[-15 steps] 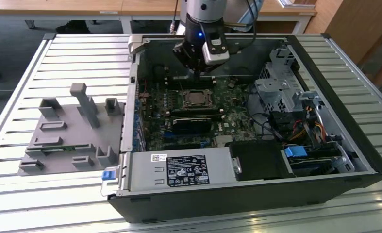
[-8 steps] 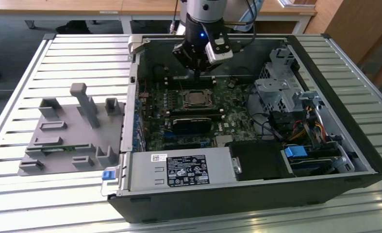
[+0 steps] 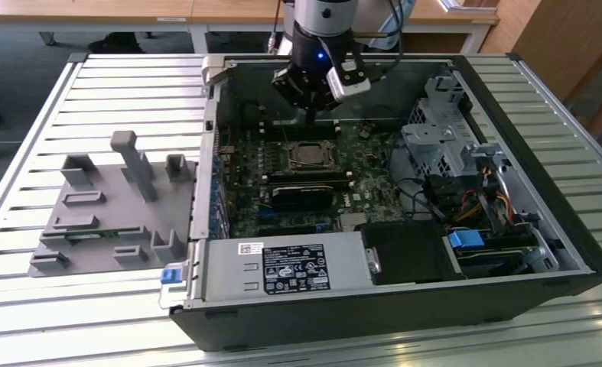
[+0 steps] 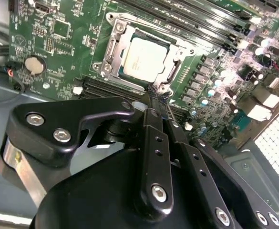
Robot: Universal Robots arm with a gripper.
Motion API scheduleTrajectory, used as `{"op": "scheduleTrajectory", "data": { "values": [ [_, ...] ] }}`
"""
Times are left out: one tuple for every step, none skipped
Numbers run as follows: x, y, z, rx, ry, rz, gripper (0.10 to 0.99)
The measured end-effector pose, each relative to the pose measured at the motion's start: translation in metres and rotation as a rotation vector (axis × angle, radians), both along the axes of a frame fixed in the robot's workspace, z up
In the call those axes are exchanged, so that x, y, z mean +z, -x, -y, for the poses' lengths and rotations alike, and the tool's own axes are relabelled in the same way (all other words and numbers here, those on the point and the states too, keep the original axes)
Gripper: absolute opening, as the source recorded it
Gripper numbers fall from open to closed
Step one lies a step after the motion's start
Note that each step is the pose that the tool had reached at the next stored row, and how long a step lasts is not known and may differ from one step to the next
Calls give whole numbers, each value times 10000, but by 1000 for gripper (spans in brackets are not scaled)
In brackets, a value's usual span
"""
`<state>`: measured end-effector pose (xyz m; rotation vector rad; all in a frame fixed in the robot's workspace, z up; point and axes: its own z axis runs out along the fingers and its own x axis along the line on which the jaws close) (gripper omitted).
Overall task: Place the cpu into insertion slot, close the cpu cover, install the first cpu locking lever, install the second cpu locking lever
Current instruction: 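Install the first cpu locking lever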
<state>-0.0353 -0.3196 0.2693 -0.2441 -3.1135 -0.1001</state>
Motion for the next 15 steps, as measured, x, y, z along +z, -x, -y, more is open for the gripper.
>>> {"op": "scheduleTrajectory", "data": {
  "values": [
    [-1,0,0,108,-6,20,106],
    [-1,0,0,239,-12,26,106],
    [0,0,0,409,-15,27,106],
    [0,0,1,587,-16,26,106],
    [-1,1,1,774,-19,26,106],
    [-2,1,1,952,-22,26,106],
    [-4,0,1,1144,-24,26,106],
    [-5,0,1,1324,-28,27,106],
    [-7,0,0,1503,-30,26,106],
    [-9,0,0,1685,-33,27,106],
    [-11,0,0,1863,-33,26,106],
    [-13,0,1,2049,-33,25,106],
    [-15,1,1,2185,-35,25,106],
    [-17,3,1,2249,-37,27,106],
    [-19,18,1,2268,-39,35,106]
  ]
}}
